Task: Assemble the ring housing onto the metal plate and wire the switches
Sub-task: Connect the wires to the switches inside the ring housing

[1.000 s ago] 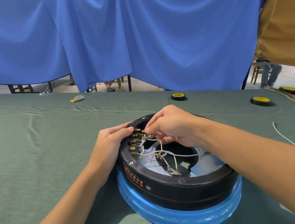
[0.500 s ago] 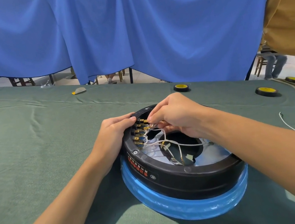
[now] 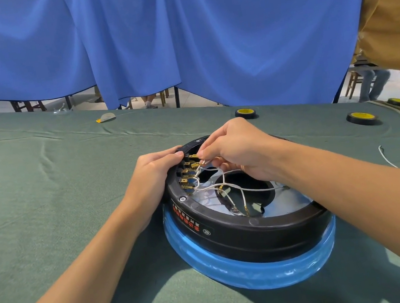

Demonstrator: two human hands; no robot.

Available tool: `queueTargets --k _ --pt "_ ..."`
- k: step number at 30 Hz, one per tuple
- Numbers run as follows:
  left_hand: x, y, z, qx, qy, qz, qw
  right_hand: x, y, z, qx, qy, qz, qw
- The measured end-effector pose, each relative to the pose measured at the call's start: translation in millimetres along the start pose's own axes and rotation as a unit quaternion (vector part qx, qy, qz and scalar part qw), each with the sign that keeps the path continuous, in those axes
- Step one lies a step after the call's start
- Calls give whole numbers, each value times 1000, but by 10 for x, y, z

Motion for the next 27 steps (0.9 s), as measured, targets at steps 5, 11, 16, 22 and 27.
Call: queueTargets --k 5,11,16,22,27 --pt "32 32 26 -10 4 12 1000 76 -31 8 1 31 -26 999" --pt "25 5 16 -4 2 0 1000 192 -78 -30 -21 94 -120 988" --pt "16 12 11 -7 4 3 1000 272 -131 -50 -19 123 -161 979" --pt "11 15 2 -7 1 -2 1000 289 -138 -48 -9 136 -175 975" --pt "-10 13 -2 -6 -4 -2 1000 378 -66 -119 -14 188 -227 956"
Point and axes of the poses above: each hand's wrist, its own z-axis towards the middle knuckle, its own y-axis out of the back of the hand, x = y × z, the point moved 10 cm from there along z, towards the middle knuckle, and after that the axes turned 2 degrees about -x, right-handed, at the moved point
